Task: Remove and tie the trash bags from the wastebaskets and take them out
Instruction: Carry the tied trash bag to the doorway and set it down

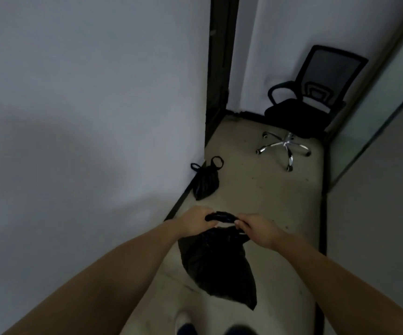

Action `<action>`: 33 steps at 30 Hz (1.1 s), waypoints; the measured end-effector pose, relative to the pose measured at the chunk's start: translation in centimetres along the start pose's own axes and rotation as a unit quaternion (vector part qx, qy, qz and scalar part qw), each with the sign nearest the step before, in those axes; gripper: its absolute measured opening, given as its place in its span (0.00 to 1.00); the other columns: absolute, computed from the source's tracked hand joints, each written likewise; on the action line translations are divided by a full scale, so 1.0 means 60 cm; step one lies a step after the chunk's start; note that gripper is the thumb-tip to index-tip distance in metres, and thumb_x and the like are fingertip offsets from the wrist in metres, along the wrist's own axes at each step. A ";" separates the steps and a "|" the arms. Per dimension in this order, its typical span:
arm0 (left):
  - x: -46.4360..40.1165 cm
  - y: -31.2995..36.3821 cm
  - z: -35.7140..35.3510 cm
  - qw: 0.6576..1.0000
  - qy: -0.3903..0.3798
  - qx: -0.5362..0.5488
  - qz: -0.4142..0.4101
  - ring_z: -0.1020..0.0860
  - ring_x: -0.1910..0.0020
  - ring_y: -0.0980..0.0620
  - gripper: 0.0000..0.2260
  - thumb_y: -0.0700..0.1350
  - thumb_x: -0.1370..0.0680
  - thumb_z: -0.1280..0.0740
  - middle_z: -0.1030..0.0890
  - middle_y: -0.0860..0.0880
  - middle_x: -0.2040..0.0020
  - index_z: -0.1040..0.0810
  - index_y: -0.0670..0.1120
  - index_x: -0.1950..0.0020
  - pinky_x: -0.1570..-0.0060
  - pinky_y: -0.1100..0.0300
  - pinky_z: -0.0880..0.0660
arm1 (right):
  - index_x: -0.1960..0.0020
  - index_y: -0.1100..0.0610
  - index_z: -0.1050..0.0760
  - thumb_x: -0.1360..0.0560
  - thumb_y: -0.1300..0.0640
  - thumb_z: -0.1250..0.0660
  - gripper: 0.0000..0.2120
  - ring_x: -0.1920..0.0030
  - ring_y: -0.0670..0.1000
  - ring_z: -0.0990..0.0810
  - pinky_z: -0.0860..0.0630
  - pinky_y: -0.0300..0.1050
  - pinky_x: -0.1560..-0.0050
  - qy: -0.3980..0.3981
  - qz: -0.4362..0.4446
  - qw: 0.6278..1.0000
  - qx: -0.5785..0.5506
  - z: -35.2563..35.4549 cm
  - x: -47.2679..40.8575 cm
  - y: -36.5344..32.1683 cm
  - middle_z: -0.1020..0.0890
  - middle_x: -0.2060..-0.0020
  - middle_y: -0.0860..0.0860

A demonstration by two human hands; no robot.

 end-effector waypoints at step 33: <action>-0.668 -0.587 0.227 0.938 -0.073 -0.318 0.116 0.28 0.38 0.46 0.15 0.45 0.19 0.47 0.25 0.45 0.39 0.27 0.46 0.37 0.31 0.53 0.42 | 0.57 0.53 0.35 0.18 0.53 0.49 0.10 0.65 0.48 0.29 0.36 0.40 0.65 -0.200 -0.044 0.974 -0.092 -0.239 -0.896 0.238 0.27 0.63 0.50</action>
Point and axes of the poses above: each hand's wrist, its own x-axis away from the middle knuckle, its own z-axis out of the back of the hand, y = z × x, the point moved 9 cm from there along -x, towards the middle knuckle
